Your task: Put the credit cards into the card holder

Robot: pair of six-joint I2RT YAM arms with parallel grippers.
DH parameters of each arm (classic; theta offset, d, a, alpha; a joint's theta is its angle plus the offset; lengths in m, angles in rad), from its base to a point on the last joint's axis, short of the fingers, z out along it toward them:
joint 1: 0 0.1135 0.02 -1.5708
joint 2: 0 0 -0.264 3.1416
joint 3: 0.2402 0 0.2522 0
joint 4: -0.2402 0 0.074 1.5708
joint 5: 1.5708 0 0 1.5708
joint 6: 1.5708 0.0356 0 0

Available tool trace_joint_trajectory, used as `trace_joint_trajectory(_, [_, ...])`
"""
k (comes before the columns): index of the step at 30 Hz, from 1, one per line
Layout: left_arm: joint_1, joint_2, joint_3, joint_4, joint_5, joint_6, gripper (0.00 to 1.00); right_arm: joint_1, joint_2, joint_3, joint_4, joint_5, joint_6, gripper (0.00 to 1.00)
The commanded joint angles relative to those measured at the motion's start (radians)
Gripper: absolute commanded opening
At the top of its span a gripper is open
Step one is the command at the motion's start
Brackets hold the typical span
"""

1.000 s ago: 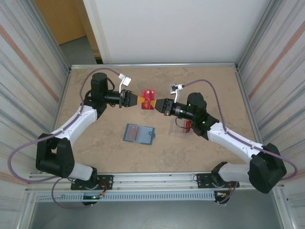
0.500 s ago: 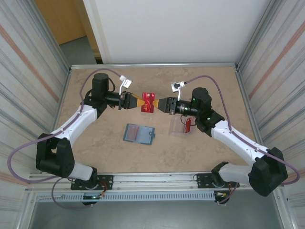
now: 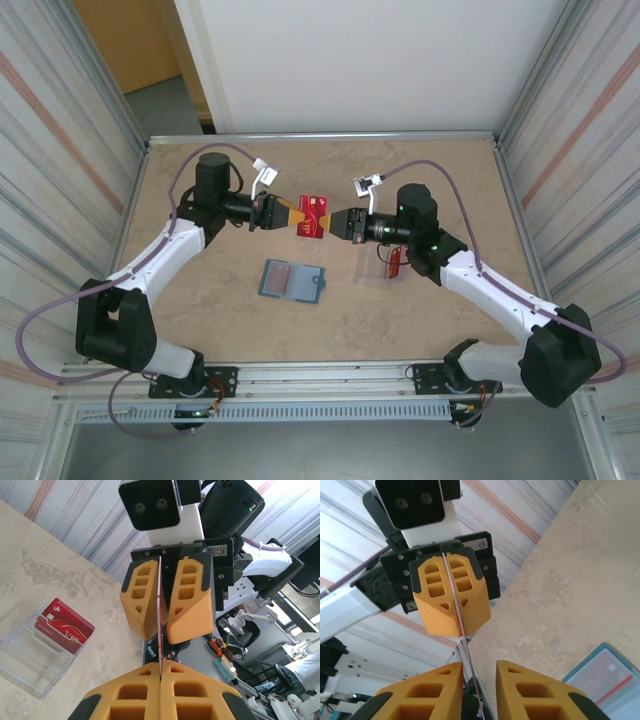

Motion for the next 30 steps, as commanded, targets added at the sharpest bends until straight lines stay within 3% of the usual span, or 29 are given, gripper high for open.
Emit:
trace_joint_trajectory(1, [-0.007,0.002,0.025,-0.023,0.028,0.04,0.0,0.012,0.018,0.044,-0.003,-0.025,-0.014,0.14])
trace_joint_trajectory(5, [-0.008,-0.003,0.02,-0.044,0.021,0.065,0.01,0.012,0.012,0.044,-0.01,-0.022,-0.027,0.0])
trace_joint_trajectory(8, [0.01,-0.015,0.02,-0.076,0.013,0.097,0.23,0.0,0.0,0.027,-0.009,-0.008,-0.014,0.0])
trace_joint_trajectory(10, [0.039,-0.029,0.028,-0.125,-0.005,0.113,0.29,0.002,-0.014,0.01,-0.017,-0.003,-0.008,0.0])
trace_joint_trajectory(14, [0.118,-0.082,0.075,-0.417,-0.098,0.279,0.34,0.01,-0.038,-0.038,-0.069,0.041,0.0,0.0])
trace_joint_trajectory(19, [0.158,-0.1,0.124,-0.827,-0.333,0.491,0.32,0.039,-0.034,-0.059,-0.186,0.112,0.005,0.0])
trace_joint_trajectory(21, [0.159,-0.075,0.123,-0.916,-0.424,0.543,0.3,0.042,-0.01,-0.054,-0.241,0.146,0.013,0.0])
trace_joint_trajectory(25, [0.165,-0.015,0.062,-0.908,-0.586,0.499,0.21,0.052,0.047,-0.052,-0.272,0.181,0.072,0.0])
trace_joint_trajectory(30, [0.161,0.078,0.037,-0.898,-0.67,0.519,0.01,0.101,0.136,-0.003,-0.364,0.222,0.062,0.0])
